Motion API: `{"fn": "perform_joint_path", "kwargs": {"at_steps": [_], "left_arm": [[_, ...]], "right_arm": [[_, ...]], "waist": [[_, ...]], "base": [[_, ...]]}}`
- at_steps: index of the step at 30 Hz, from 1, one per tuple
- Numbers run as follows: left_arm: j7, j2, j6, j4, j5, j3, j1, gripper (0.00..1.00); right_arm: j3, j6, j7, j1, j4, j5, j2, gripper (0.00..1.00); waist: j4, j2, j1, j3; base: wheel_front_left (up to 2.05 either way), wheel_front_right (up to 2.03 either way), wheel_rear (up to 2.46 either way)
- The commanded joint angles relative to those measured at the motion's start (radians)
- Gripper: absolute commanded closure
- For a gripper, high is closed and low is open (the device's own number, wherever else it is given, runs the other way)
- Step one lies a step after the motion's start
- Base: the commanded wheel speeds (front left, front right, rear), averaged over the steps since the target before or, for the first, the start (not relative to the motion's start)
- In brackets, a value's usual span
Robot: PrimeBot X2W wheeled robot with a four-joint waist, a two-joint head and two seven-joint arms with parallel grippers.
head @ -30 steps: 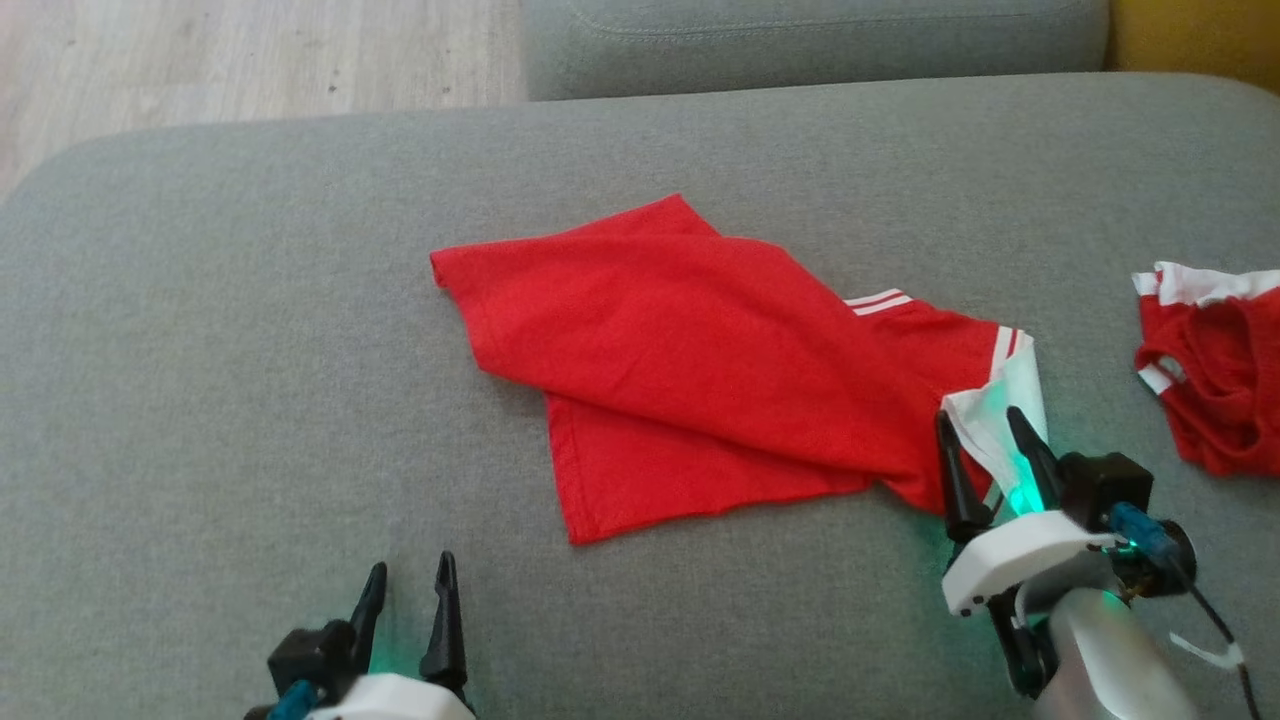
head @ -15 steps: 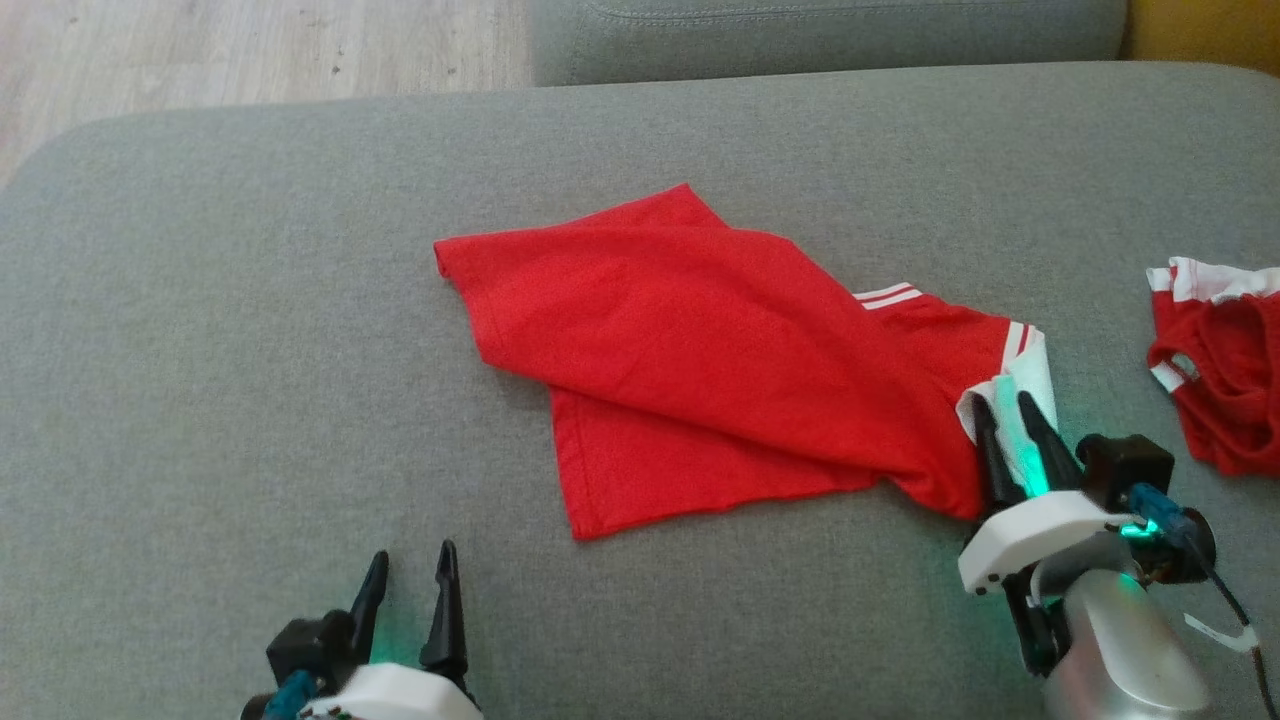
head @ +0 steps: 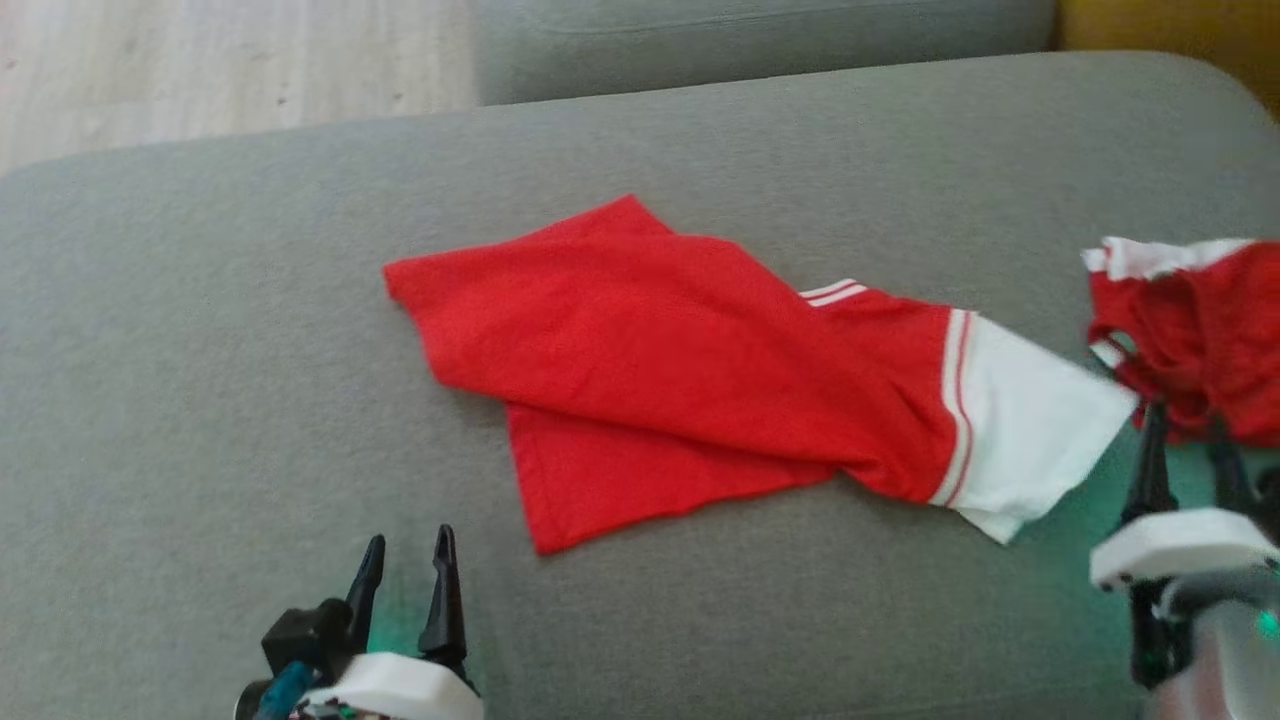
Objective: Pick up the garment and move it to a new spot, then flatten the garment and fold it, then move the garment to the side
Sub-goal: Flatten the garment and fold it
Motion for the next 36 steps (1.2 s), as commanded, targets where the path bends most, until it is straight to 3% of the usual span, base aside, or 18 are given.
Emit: {"fn": "perform_joint_path", "kwargs": {"at_steps": [1,7,13,20,26,30,31,32,36], "left_arm": [[-0.005,0.008,-0.003,-0.033,0.009,0.026,-0.039,0.0],[-0.005,0.008,-0.019,-0.043,0.034,-0.006,-0.114,0.0],[-0.005,0.008,-0.043,-0.023,0.124,-0.083,-0.311,0.0],[-0.001,0.019,-0.07,0.193,0.284,-0.222,-0.582,0.0],[0.085,0.011,-0.084,0.398,0.288,-0.341,-0.725,0.0],[0.173,0.009,-0.085,0.455,0.215,-0.449,-0.748,0.0],[0.192,0.008,-0.085,0.455,0.188,-0.469,-0.752,0.33],[0.206,0.008,-0.086,0.459,0.173,-0.488,-0.76,1.0],[0.203,0.008,-0.086,0.476,0.146,-0.507,-0.789,1.0]], "right_arm": [[0.012,-0.001,-0.006,0.004,-0.048,-0.011,-0.005,0.0],[0.066,-0.001,-0.006,0.026,-0.132,0.011,-0.005,0.0],[0.17,-0.001,-0.006,0.019,-0.158,0.057,-0.005,0.0],[0.241,-0.001,-0.006,-0.007,-0.165,0.075,-0.005,0.0],[0.274,-0.001,-0.006,-0.021,-0.164,0.093,-0.005,0.0],[0.294,-0.001,-0.006,-0.029,-0.159,0.107,-0.005,0.0],[0.299,-0.001,-0.006,-0.031,-0.158,0.111,-0.005,0.0],[0.302,-0.001,-0.006,-0.033,-0.157,0.114,-0.005,0.0],[0.308,-0.001,-0.006,-0.04,-0.157,0.127,-0.005,0.0]], "waist": [[-0.031,0.0,0.0,0.001],[-0.103,0.0,0.0,0.033],[-0.146,0.0,0.0,0.089],[-0.184,0.0,0.0,0.147],[-0.209,0.0,0.0,0.182],[-0.22,0.0,0.0,0.197],[-0.221,0.0,0.0,0.199],[-0.222,0.0,0.0,0.201],[-0.218,0.0,0.0,0.207]], "base": [[0.0,0.0,0.0],[0.0,0.0,0.0],[0.0,0.0,0.0],[0.0,0.0,0.0],[0.0,0.0,0.0],[0.0,0.0,0.0],[0.0,0.0,0.0],[0.0,0.0,0.0],[0.0,0.0,0.0]]}}
